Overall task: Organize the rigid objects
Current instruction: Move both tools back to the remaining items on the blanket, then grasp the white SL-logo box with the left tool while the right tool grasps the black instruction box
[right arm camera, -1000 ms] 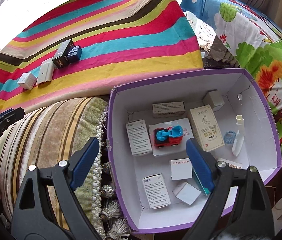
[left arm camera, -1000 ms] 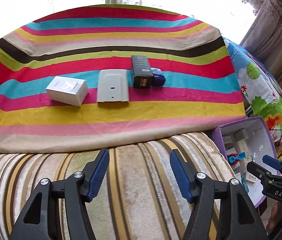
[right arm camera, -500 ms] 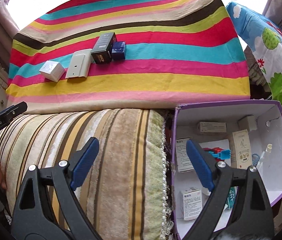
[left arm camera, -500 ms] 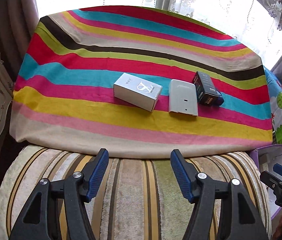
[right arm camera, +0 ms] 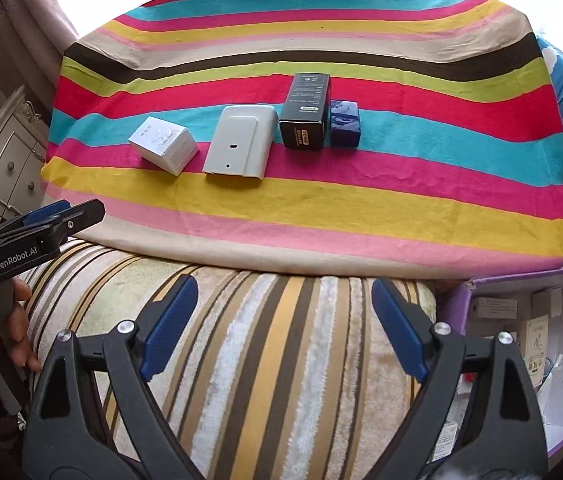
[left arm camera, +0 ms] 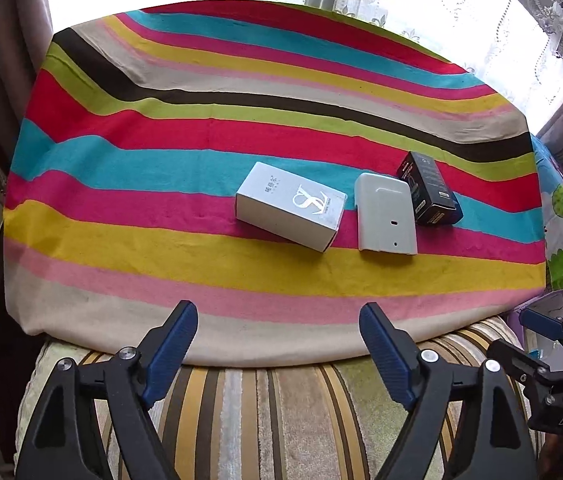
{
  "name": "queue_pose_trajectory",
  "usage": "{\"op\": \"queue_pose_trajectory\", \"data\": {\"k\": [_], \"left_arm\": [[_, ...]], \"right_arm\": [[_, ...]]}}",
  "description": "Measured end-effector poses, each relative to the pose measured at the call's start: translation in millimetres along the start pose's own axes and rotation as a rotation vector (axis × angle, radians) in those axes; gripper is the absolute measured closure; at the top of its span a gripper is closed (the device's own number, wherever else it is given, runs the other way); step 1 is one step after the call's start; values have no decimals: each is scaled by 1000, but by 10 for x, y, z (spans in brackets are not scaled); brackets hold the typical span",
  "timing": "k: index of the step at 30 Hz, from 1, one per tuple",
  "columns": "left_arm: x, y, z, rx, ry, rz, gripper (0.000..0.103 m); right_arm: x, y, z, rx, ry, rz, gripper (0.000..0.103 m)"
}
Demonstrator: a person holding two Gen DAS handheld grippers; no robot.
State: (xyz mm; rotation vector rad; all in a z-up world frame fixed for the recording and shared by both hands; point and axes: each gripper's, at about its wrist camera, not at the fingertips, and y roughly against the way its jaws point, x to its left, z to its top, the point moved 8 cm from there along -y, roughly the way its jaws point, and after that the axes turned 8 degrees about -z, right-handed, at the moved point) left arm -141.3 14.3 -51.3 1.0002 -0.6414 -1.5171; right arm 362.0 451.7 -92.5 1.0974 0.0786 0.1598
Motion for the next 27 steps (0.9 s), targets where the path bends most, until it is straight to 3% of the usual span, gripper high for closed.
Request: {"op": "queue_pose_trajectory", "data": {"k": [6,10,27], "left_arm": [[-81,-258,178,50,-55,-17,14],[-116,-384,271,70,-82,-23,1],[-159,-776,532,84,-138,15,0]], "right_arm": [[137,-156,194,-3,1,19,13],[134,-265,334,-4,-16,17,13],[68,-572,803,-25,-37,-38,13]]}}
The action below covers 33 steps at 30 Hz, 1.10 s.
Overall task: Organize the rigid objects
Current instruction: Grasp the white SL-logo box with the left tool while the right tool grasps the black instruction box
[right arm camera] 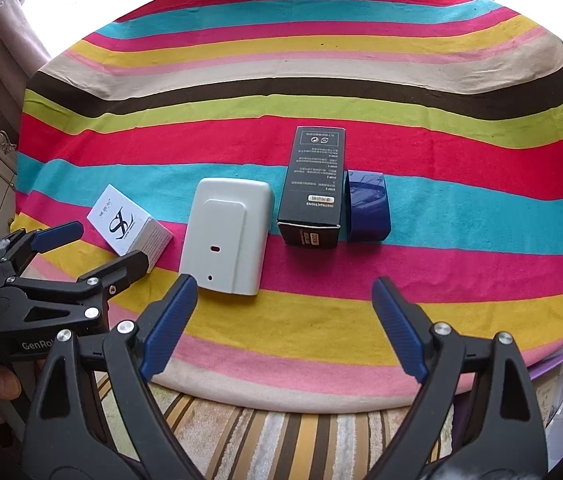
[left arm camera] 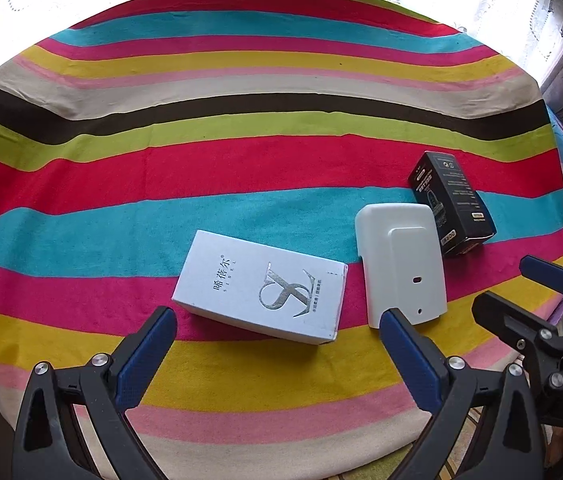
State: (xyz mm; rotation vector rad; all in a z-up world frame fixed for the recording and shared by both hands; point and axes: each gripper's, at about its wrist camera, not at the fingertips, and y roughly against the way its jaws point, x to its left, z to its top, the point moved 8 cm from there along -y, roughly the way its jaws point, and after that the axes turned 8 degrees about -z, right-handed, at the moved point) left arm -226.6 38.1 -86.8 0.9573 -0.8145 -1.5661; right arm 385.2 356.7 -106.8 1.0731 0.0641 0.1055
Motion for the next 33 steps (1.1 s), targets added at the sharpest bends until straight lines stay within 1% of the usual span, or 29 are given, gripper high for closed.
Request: {"op": "queue_pose_trajectory", "data": {"k": [3,8,11,13,14,16,18,20,21,22,24,26,28,30,33], "left_arm": [[23,-89,14,17,-3,-24,1],[45,-210,9,36,-12,-22,1],[19,-247,-20,48,-18,-13,14],[30,-238,-25,40,-14,-1,25],[23,-230,-23,35,-15,-3,28],[25,-212,-25,27,-13,1,37],[52,-201,-26,20,-6,8,40],[65,-200,-37,14,-1,1,40],[66,-175,-53,11,7,-23,37],[74,-156,-60,9,26,-52,26],[129,-57,-70,-12,70,-87,13],[197,23,-60,-25,110,-110,13],[257,88,-15,-44,132,-112,13],[256,104,42,-43,88,-94,12],[203,82,81,-5,18,-91,12]], "right_arm": [[9,-73,66,-3,4,-14,13],[6,-185,177,-11,4,-32,13],[-10,-245,240,-18,0,-46,13],[-17,-293,267,-14,-4,-50,13],[-22,-309,279,-15,-6,-54,13],[-23,-338,297,-18,-4,-64,13],[-14,-363,308,-18,-2,-67,13],[-8,-369,316,-18,-2,-70,13],[-14,-384,319,-17,-2,-72,13],[-17,-390,318,-16,-3,-72,13],[-28,-394,318,-16,-5,-73,13],[-40,-402,324,-18,-7,-76,13],[-52,-411,335,-24,-6,-80,13],[-53,-425,348,-28,-2,-83,13],[-42,-414,351,-32,1,-69,13]]}}
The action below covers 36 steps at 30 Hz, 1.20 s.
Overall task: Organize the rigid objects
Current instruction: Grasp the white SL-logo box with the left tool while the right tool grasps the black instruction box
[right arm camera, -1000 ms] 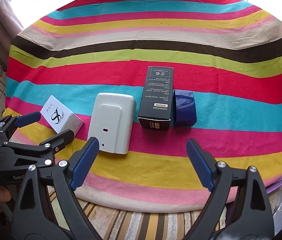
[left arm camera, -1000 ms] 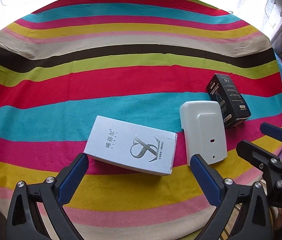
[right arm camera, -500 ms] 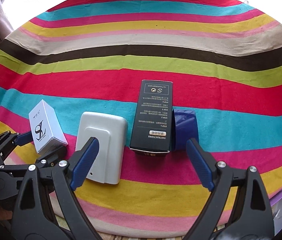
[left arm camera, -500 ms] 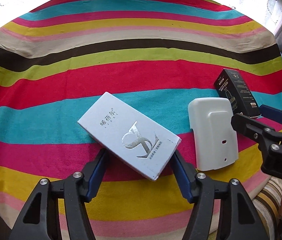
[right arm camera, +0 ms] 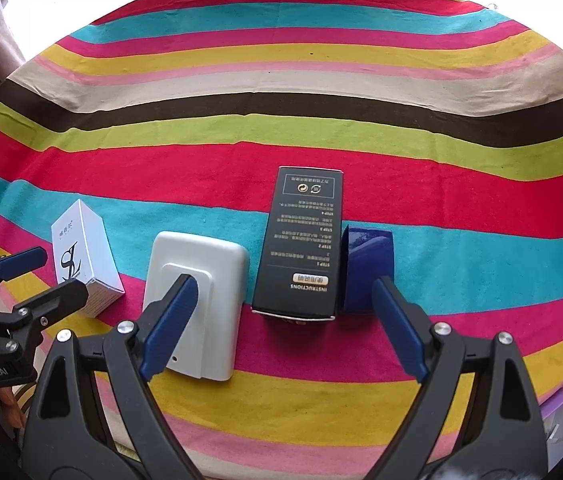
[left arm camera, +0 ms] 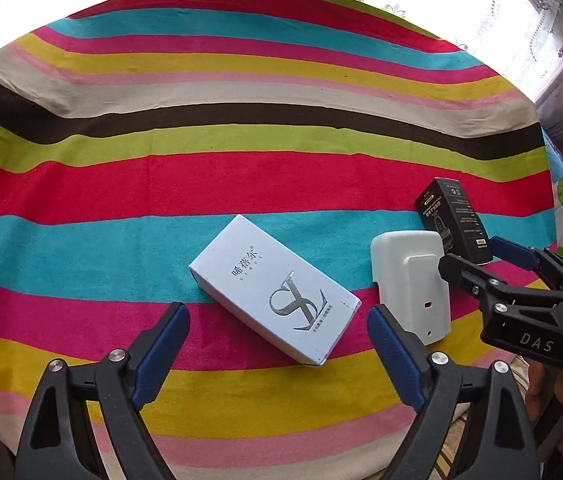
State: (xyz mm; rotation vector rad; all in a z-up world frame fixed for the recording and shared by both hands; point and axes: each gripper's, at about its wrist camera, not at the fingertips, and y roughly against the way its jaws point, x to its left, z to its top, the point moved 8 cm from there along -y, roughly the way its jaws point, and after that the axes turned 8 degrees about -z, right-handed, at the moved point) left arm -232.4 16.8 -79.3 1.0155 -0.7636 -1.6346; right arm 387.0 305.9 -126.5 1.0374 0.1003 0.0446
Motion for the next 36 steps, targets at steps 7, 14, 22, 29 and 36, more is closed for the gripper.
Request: {"op": "queue_pose_trajectory", "data": {"k": [7,14,22,29,36], "left_arm": [[-165,-89,134,57,-196,32,7],[-88,-326,155,102,-230,32,5],[-98,-303,33,110,-179,53,45],[51,-150,-90,84,-18,6,27],[149,45,-250,62,74,6,60]], "right_arm": [[-21,-52,42,10,37,-6,13],[-14,-40,111,-14,90,-51,47],[15,12,104,-33,97,-31,58],[21,46,17,-29,94,-8,60],[11,189,-174,-27,73,26,60]]}}
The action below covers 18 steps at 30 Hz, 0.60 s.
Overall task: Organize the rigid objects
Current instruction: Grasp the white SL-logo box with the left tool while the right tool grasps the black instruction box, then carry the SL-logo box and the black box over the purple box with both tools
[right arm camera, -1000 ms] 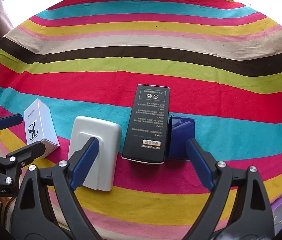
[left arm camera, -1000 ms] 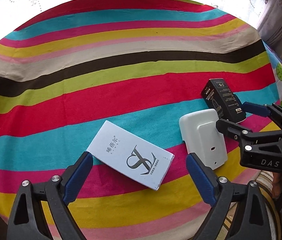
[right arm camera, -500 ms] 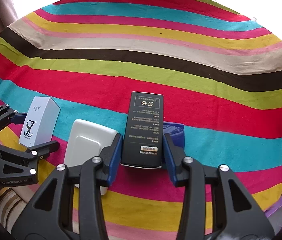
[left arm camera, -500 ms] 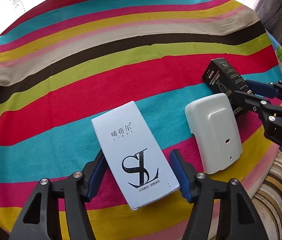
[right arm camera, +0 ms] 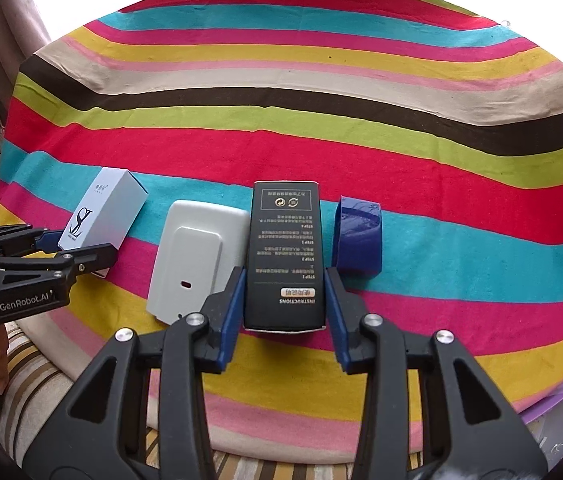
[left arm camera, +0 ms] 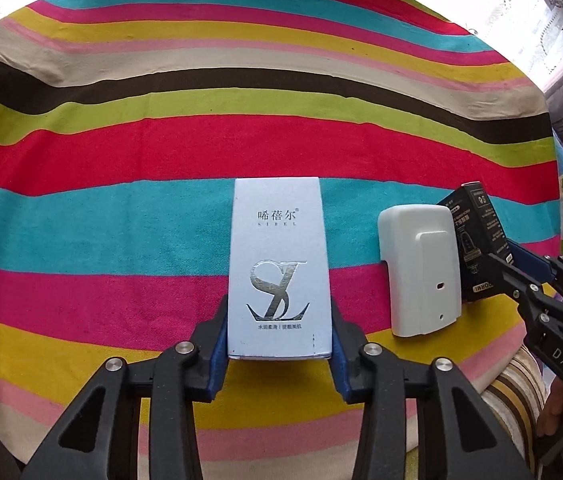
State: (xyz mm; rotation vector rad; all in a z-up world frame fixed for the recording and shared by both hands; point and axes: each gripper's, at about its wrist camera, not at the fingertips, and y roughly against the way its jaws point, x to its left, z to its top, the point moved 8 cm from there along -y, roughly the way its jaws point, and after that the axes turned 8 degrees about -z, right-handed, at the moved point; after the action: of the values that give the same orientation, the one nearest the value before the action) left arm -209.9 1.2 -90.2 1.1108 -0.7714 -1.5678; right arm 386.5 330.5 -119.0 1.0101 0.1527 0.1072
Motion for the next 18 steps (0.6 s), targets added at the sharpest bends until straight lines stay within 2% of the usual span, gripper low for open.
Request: {"op": "queue_pose_trajectory", "data": {"k": [5,11,18], "left_arm": [[-92,153,-240,-9,26,9,60],[-386,435,-503,-61,53,-45,60],[-928,622,-691,-112,-28,-81,61]], "right_arm": [[-10,137,-73,-13,-9,16,60],[-34,325,-202,-26,-20,36,60],[-229,651,-415,-48,-49,31,60]]}}
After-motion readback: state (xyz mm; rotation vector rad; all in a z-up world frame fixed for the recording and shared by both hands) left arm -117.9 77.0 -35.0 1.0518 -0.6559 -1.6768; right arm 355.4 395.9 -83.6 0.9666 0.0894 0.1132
